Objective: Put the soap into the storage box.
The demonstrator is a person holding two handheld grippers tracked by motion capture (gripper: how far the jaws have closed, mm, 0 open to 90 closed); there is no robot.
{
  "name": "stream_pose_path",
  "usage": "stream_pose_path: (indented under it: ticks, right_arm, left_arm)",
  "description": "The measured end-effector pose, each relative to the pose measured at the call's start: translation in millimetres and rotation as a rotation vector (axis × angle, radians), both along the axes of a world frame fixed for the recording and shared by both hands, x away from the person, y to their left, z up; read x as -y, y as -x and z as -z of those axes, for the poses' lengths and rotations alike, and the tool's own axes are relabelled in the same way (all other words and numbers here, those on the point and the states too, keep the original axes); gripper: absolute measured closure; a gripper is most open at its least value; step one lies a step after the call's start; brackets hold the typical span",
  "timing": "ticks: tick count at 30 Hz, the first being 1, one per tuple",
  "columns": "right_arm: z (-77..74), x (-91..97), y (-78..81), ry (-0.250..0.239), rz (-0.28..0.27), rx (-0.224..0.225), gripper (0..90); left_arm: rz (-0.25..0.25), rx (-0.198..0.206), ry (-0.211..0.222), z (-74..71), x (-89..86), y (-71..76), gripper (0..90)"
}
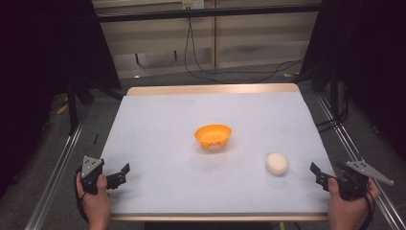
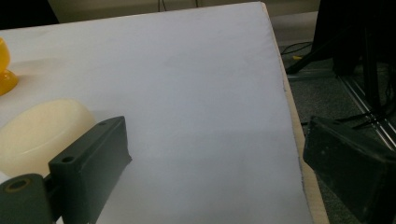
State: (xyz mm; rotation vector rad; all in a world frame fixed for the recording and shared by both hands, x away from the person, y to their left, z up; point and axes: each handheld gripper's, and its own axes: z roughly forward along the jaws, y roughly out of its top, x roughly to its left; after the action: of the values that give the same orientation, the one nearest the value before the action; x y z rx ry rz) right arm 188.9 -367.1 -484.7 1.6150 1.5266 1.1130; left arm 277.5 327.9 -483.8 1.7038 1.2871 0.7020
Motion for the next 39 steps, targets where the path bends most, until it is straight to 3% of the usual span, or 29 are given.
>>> stream_pose_path:
  ticks: [10, 14, 18, 35, 39]
  right_arm:
    - [-0.2, -0.3, -2.8, 0.004, 0.014, -0.027, 7.9]
    - [-0.3, 1.5, -3.1, -0.024, -0.007, -0.034, 12.5]
    - [-1.4, 0.0, -5.2, -0.011, -0.041, -0.055, 12.1]
    - [-14.0, -14.6, -20.6, 0.062, -0.18, -0.207, 11.3]
    - [-18.3, -21.9, -27.2, 0.099, -0.229, -0.256, 11.3]
  left_arm:
    - [-0.001, -0.007, -0.003, 0.1, 0.5, -0.6, 0.0]
    - [0.0, -0.013, -0.012, -0.1, 0.2, -0.9, 0.0]
    - [-0.003, -0.012, -0.014, 0.1, 0.8, -1.3, 0.0]
    - [0.001, -0.011, -0.013, 0.1, 1.1, -1.0, 0.0]
    - [0.001, -0.011, -0.011, 0.1, 1.1, -1.0, 0.0]
